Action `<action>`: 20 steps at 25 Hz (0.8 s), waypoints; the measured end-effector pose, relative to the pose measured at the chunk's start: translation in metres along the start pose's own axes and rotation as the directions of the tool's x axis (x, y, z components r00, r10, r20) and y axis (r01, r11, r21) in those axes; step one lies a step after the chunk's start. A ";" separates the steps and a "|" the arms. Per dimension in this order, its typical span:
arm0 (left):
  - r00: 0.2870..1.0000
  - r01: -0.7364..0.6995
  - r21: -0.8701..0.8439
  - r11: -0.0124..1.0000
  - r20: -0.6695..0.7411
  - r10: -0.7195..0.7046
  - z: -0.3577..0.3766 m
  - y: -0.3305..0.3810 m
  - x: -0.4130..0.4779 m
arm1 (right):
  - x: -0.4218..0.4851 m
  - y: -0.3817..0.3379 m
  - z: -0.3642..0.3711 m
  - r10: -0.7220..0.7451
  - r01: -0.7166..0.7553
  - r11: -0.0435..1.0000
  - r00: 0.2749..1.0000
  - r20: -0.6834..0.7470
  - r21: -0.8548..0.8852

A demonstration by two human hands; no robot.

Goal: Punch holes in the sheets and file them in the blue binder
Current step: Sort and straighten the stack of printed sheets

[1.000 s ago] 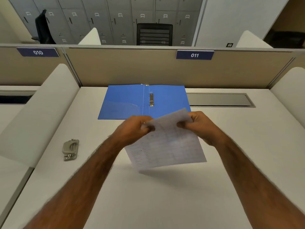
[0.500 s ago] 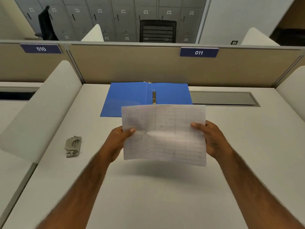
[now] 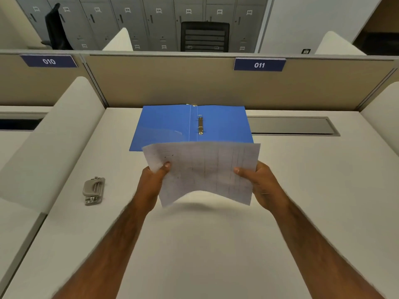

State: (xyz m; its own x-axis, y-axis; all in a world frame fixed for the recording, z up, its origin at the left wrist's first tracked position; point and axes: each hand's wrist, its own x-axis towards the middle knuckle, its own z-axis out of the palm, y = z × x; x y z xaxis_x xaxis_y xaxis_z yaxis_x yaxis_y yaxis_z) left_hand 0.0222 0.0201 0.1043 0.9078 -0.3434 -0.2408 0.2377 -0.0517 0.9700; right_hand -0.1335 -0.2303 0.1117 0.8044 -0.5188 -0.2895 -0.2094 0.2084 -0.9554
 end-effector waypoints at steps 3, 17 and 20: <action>0.998 0.069 0.101 0.992 -0.004 -0.069 0.000 -0.003 -0.001 | 0.002 0.018 -0.005 0.233 -0.234 0.965 0.972 -0.019 -0.121; 0.973 -0.181 0.175 0.968 -0.108 0.202 0.027 -0.013 -0.027 | -0.009 0.027 0.029 -0.144 0.097 0.961 0.975 -0.172 -0.257; 0.987 -0.116 0.158 0.981 -0.092 0.132 0.019 -0.038 -0.030 | -0.018 0.056 0.026 -0.073 0.050 0.987 0.986 -0.151 -0.155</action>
State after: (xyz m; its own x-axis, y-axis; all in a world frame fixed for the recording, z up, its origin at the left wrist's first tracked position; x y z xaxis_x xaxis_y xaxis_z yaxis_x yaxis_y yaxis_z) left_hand -0.0210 0.0142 0.0754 0.9591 -0.2596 -0.1131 0.0731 -0.1587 0.9846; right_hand -0.1454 -0.1882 0.0655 0.7243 -0.6520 -0.2243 -0.2527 0.0516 -0.9662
